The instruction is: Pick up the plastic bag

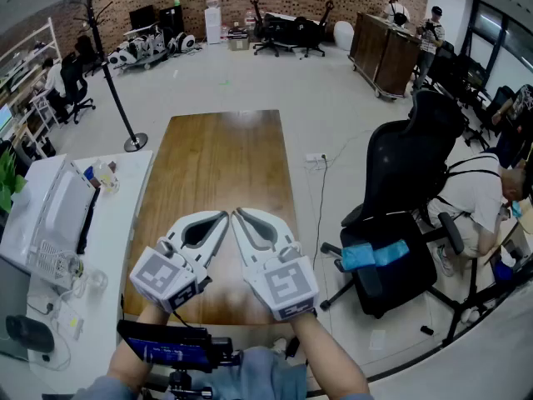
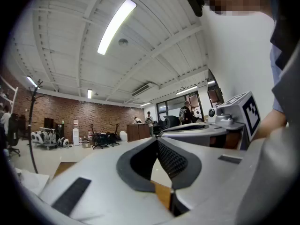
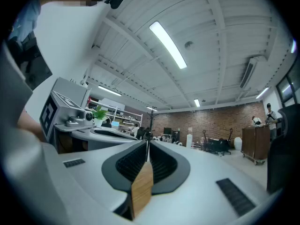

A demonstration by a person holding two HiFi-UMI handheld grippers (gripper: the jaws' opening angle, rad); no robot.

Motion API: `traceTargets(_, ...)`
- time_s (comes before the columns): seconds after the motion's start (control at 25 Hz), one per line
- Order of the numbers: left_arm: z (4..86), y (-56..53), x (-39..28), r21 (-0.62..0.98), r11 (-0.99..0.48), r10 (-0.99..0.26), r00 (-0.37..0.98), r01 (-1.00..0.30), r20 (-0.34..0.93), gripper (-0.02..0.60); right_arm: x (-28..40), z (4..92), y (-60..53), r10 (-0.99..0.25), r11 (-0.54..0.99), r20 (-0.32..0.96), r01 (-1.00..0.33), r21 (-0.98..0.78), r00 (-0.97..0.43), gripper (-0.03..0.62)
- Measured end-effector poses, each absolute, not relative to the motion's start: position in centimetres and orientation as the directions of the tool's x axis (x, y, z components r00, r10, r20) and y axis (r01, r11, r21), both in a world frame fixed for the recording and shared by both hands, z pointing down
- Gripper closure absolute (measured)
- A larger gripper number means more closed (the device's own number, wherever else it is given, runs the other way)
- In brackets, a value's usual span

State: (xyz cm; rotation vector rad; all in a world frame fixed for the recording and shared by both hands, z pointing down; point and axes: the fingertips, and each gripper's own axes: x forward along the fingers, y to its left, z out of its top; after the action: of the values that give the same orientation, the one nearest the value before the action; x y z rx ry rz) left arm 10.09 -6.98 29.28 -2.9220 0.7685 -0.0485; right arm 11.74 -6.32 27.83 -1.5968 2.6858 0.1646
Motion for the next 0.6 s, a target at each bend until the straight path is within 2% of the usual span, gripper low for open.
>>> traceTargets(0.2,29.4,-5.6,15.0,-0.105,-0.882,-0.464,0.886,-0.46,0.01,0.578,17.0,28.0,-5.1,-0.903,0.415,-0.082,-0.905,0.091,-0.422,0.563)
traceTargets(0.6,29.8,-1.6,27.3,-0.084,-0.949,-0.305,0.952,-0.304,0.005,0.577,28.9,29.5,-2.2,-0.963,0.248,-0.08,-0.963,0.104,-0.257,0.563)
